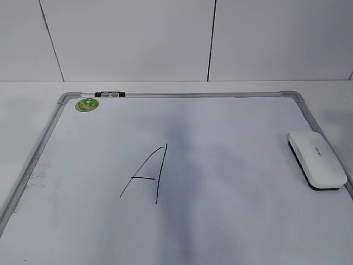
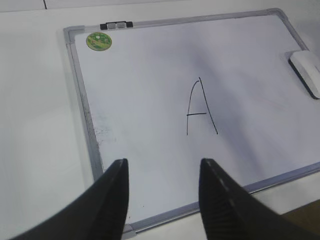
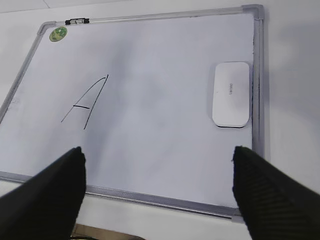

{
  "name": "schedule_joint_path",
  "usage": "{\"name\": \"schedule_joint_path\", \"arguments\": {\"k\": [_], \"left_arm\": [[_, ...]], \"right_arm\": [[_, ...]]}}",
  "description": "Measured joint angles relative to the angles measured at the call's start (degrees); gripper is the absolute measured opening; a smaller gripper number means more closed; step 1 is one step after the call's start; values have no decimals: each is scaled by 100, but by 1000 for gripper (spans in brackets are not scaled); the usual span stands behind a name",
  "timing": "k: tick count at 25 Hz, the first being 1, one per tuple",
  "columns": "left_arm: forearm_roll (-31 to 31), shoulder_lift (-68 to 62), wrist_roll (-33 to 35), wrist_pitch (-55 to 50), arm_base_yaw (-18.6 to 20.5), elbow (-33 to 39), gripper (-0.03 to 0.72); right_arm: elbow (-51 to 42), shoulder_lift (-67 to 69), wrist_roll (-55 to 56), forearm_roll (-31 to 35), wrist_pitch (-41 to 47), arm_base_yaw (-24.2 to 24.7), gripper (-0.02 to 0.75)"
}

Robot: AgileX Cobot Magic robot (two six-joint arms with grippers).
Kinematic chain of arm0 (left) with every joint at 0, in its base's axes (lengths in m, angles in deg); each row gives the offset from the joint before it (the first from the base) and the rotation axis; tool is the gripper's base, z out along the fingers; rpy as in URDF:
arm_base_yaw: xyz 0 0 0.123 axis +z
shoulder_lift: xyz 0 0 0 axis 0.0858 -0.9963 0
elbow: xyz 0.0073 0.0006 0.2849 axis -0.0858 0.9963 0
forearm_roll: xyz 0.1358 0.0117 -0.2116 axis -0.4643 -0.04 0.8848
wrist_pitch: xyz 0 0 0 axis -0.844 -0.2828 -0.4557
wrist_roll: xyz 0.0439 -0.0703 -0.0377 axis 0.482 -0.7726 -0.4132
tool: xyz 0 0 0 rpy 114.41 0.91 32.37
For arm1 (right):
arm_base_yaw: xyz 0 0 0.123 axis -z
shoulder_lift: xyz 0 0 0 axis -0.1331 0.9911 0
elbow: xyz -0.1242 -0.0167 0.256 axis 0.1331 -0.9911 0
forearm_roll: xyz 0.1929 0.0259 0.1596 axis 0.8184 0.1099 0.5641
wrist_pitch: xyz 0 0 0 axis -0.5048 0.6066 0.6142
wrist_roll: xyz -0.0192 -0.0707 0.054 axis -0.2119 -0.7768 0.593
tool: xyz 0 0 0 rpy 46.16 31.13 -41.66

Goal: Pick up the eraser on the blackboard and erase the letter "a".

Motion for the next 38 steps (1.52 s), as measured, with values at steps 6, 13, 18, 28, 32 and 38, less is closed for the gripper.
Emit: {"name": "schedule_joint_path", "arguments": {"k": [6,13,18,28,32,38], "left_arm": [[0,608,0,-9,-117,478,348],[-147,1240,0,-22,-355,910,332],[-417,1621,0,-22,-514,1235,321],[-595,2215,-8,-22,-576,2187,319],[-796,2499,-8,69,-629,2569,319],[-1031,2866,-8,371,-629,3005,318]], "right_arm": [[-466,-791,0,-179,11,0,754],[-1053,-1682,0,-496,33,-10,754],[-1521,-2211,-11,-714,44,-10,754],[-2461,-2657,-33,-929,44,-10,754],[-2724,-2860,-33,-1184,44,-36,754],[-2975,-3015,-137,-1446,56,-120,754]]}}
